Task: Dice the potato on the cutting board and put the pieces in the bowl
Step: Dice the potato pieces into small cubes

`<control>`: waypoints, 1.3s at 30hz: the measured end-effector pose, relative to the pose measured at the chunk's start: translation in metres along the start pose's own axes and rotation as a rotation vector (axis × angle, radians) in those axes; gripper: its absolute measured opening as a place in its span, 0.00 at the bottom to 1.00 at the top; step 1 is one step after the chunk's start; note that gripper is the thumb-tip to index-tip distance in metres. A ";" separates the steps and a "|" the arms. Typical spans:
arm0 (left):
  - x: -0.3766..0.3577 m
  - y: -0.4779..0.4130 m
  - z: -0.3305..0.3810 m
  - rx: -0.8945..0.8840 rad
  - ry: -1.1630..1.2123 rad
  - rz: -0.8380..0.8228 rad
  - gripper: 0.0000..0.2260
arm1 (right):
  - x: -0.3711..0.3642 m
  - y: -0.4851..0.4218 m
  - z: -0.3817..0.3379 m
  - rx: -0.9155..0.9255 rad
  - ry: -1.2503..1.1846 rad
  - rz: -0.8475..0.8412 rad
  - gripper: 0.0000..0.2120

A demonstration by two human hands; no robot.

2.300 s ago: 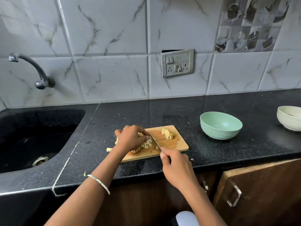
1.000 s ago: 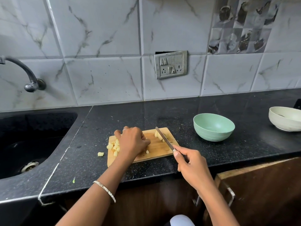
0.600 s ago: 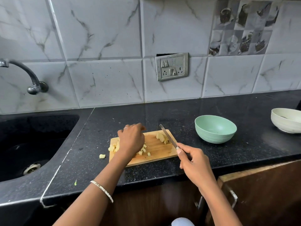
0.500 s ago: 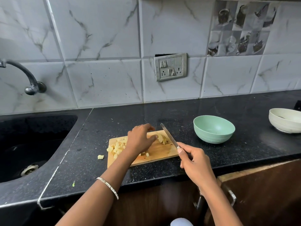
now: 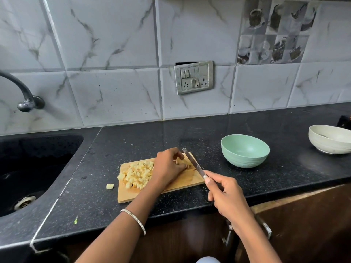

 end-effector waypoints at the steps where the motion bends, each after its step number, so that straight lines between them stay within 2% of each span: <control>1: 0.001 0.000 -0.001 0.007 0.017 0.000 0.11 | -0.001 0.000 0.000 0.001 -0.004 -0.001 0.14; 12: 0.008 0.000 -0.008 0.047 0.085 -0.022 0.14 | -0.008 -0.001 -0.005 0.022 0.018 -0.032 0.13; 18: 0.017 0.001 -0.015 0.080 0.065 -0.020 0.15 | -0.013 -0.004 -0.007 0.046 0.239 -0.100 0.15; 31: 0.019 -0.003 -0.023 0.158 -0.160 -0.117 0.26 | -0.022 -0.001 -0.016 0.089 0.328 -0.100 0.17; 39: 0.018 -0.001 -0.020 0.149 -0.140 -0.076 0.23 | -0.035 -0.002 -0.011 0.036 0.398 -0.147 0.18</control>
Point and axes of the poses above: each hand's wrist, its own y-axis away from the middle knuckle, its own x-axis out of the back of the hand, z = x × y, the point moved 8 cm from there along -y, towards the middle knuckle, and after that the axes turned 15 degrees about x, right-handed, at the moved point
